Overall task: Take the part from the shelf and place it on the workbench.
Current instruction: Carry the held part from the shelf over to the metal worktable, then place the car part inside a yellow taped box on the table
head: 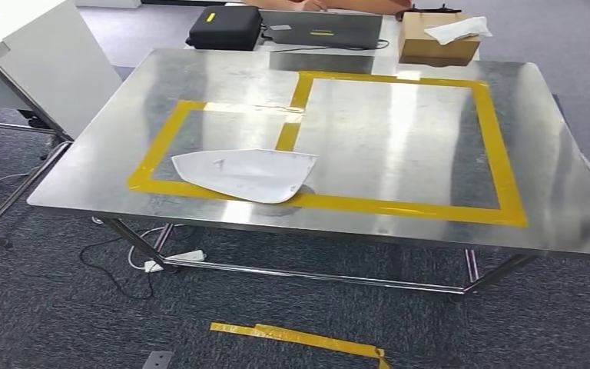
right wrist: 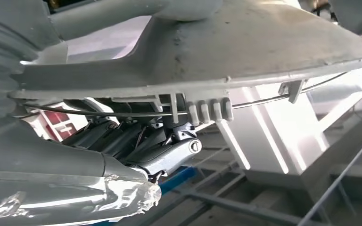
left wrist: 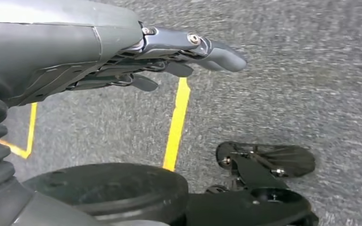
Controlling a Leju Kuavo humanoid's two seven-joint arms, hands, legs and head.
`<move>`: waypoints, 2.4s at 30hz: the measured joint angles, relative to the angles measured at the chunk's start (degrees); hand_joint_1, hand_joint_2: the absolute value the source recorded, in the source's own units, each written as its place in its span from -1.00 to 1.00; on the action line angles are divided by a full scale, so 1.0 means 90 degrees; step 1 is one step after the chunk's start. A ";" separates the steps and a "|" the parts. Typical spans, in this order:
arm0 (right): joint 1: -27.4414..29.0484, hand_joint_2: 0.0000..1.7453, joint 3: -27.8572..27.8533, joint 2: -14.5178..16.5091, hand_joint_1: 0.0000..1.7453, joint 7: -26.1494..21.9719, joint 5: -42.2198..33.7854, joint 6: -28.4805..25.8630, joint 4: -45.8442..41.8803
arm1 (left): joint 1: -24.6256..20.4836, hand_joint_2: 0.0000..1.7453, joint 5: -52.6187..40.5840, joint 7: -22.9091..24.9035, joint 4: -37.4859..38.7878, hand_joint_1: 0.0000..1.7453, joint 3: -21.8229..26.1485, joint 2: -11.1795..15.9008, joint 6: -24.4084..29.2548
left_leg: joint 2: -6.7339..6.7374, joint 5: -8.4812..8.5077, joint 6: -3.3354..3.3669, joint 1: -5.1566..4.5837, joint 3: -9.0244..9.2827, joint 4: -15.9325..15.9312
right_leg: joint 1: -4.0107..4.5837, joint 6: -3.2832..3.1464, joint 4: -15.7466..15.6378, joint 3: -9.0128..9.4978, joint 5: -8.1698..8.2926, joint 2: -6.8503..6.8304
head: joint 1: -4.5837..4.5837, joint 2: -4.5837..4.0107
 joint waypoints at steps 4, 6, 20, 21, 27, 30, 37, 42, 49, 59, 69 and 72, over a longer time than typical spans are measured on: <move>0.0000 1.00 0.0000 0.0000 1.00 0.0000 0.0000 0.0000 0.0000 | 0.0000 1.00 0.0000 0.0000 0.0000 -1.00 0.0000 0.0000 0.0000 | 0.0000 0.0000 0.0000 0.0000 0.0000 0.0000 | 0.0000 0.0000 0.0000 0.0000 0.0000 0.0000 | 0.0000 0.0000; 0.0000 1.00 0.0000 0.0000 1.00 0.0000 0.0000 0.0000 0.0000 | 0.0000 1.00 0.0000 0.0000 0.0000 -1.00 0.0000 0.0000 0.0000 | 0.0000 0.0000 0.0000 0.0000 0.0000 0.0000 | 0.0000 0.0000 0.0000 0.0000 0.0000 0.0000 | 0.0000 0.0000; -0.2248 1.00 -0.1469 -0.1286 1.00 0.0880 -0.0826 0.1312 0.3356 | -0.0060 1.00 0.0562 0.0124 0.0029 -1.00 -0.0655 0.0126 -0.0366 | 0.0214 -0.0020 -0.0153 -0.0088 -0.0044 0.0057 | -0.0051 -0.0039 -0.2029 0.1113 0.0755 -0.0174 | -0.0137 0.0000; -0.2361 1.00 -0.1421 -0.1304 1.00 0.0889 -0.0799 0.1281 0.3576 | -0.0062 1.00 0.0582 0.0124 0.0029 -1.00 -0.0656 0.0131 -0.0367 | 0.0214 -0.0019 -0.0152 -0.0087 -0.0043 0.0057 | -0.0050 -0.0040 -0.2028 0.1113 0.0755 -0.0173 | -0.0136 0.0000; -0.2811 1.00 -0.1093 -0.1324 1.00 0.0931 -0.0616 0.1126 0.4519 | -0.0068 1.00 0.0665 0.0145 0.0029 -1.00 -0.0657 0.0189 -0.0384 | 0.0214 -0.0016 -0.0150 -0.0084 -0.0041 0.0056 | -0.0047 -0.0042 -0.2026 0.1114 0.0756 -0.0175 | -0.0136 0.0000; -0.2917 1.00 -0.0962 -0.1324 1.00 0.0962 -0.0532 0.1060 0.4719 | -0.0069 1.00 0.0671 0.0158 0.0029 -1.00 -0.0665 0.0216 -0.0384 | 0.0214 -0.0016 -0.0150 -0.0084 -0.0042 0.0056 | -0.0046 -0.0042 -0.2025 0.1113 0.0755 -0.0173 | -0.0136 0.0000; -0.3037 1.00 -0.0802 -0.1324 1.00 0.1015 -0.0467 0.1016 0.4915 | -0.0075 1.00 0.0680 0.0169 0.0029 -1.00 -0.0729 0.0243 -0.0384 | 0.0214 -0.0016 -0.0150 -0.0084 -0.0044 0.0055 | -0.0047 -0.0042 -0.2025 0.1113 0.0755 -0.0172 | -0.0136 0.0000; -0.3075 1.00 -0.0745 -0.1324 1.00 0.1026 -0.0428 0.0955 0.4975 | -0.0075 1.00 0.0680 0.0171 0.0029 -1.00 -0.0756 0.0256 -0.0385 | 0.0214 -0.0016 -0.0150 -0.0085 -0.0043 0.0056 | -0.0047 -0.0042 -0.2025 0.1114 0.0757 -0.0172 | -0.0136 0.0000; -0.3502 1.00 -0.0466 -0.1348 1.00 0.1065 -0.0108 0.0928 0.4890 | -0.0082 1.00 0.0633 0.0186 0.0029 -1.00 -0.0842 0.0258 -0.0451 | 0.0220 -0.0013 -0.0152 -0.0086 -0.0043 0.0056 | -0.0047 -0.0040 -0.2024 0.1112 0.0764 -0.0161 | -0.0137 0.0000; -0.5244 1.00 0.0680 -0.1377 1.00 0.1621 0.0792 0.1285 0.5300 | -0.0152 1.00 0.0475 0.0250 0.0029 -1.00 -0.1169 0.0191 -0.0558 | 0.0237 0.0007 -0.0147 -0.0085 -0.0047 0.0056 | -0.0047 -0.0044 -0.2013 0.1099 0.0776 -0.0162 | -0.0135 0.0000; -0.6677 1.00 0.1631 -0.1314 1.00 0.1875 0.1210 0.1657 0.6522 | -0.0187 1.00 0.0392 0.0375 0.0029 -1.00 -0.1465 0.0168 -0.0637 | 0.0230 0.0010 -0.0145 -0.0087 -0.0059 0.0056 | -0.0047 -0.0044 -0.2011 0.1096 0.0779 -0.0170 | -0.0135 0.0000; -0.7017 1.00 0.1901 -0.1197 1.00 0.1917 0.1370 0.1775 0.6912 | -0.0218 1.00 0.0368 0.0420 0.0029 -1.00 -0.1555 0.0170 -0.0642 | 0.0230 0.0012 -0.0146 -0.0087 -0.0060 0.0056 | -0.0047 -0.0043 -0.2010 0.1095 0.0780 -0.0168 | -0.0135 0.0000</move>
